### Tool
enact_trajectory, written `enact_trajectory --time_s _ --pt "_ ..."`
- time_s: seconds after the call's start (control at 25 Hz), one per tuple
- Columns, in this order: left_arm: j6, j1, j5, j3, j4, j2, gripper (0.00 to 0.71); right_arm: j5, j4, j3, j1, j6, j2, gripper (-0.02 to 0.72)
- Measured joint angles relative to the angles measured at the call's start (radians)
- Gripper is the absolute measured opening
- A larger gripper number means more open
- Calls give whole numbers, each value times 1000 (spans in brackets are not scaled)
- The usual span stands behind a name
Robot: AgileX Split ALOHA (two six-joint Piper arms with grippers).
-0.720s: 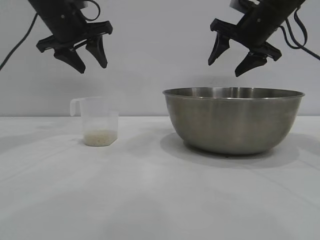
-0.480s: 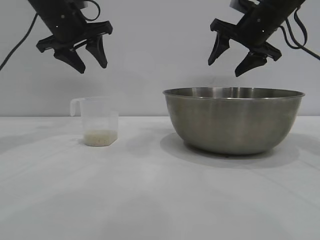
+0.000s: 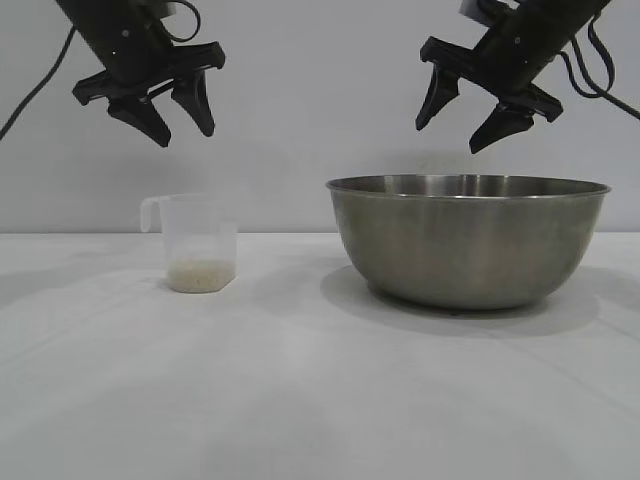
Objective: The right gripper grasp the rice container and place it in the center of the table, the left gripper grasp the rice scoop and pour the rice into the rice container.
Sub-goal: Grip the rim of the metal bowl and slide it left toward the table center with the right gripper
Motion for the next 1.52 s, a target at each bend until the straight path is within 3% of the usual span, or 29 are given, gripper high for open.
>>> enact_trajectory --time_s 0.52,0.64,0.88,1.0,1.24,1.52 --pt "0 0 47 -14 26 0 382 80 -5 -25 0 0 0 489" --pt "0 0 48 -40 28 0 382 147 -51 -78 0 15 0 489" --pt "0 0 50 -58 34 0 382 317 -244 -137 0 154 0 489" --pt "0 0 50 -58 34 0 382 396 -313 -137 0 200 -2 489" --pt "0 0 52 -58 34 0 382 455 -388 -137 -2 236 -37 489" --pt "2 0 52 -58 35 0 382 525 -422 -140 -19 266 -93 489"
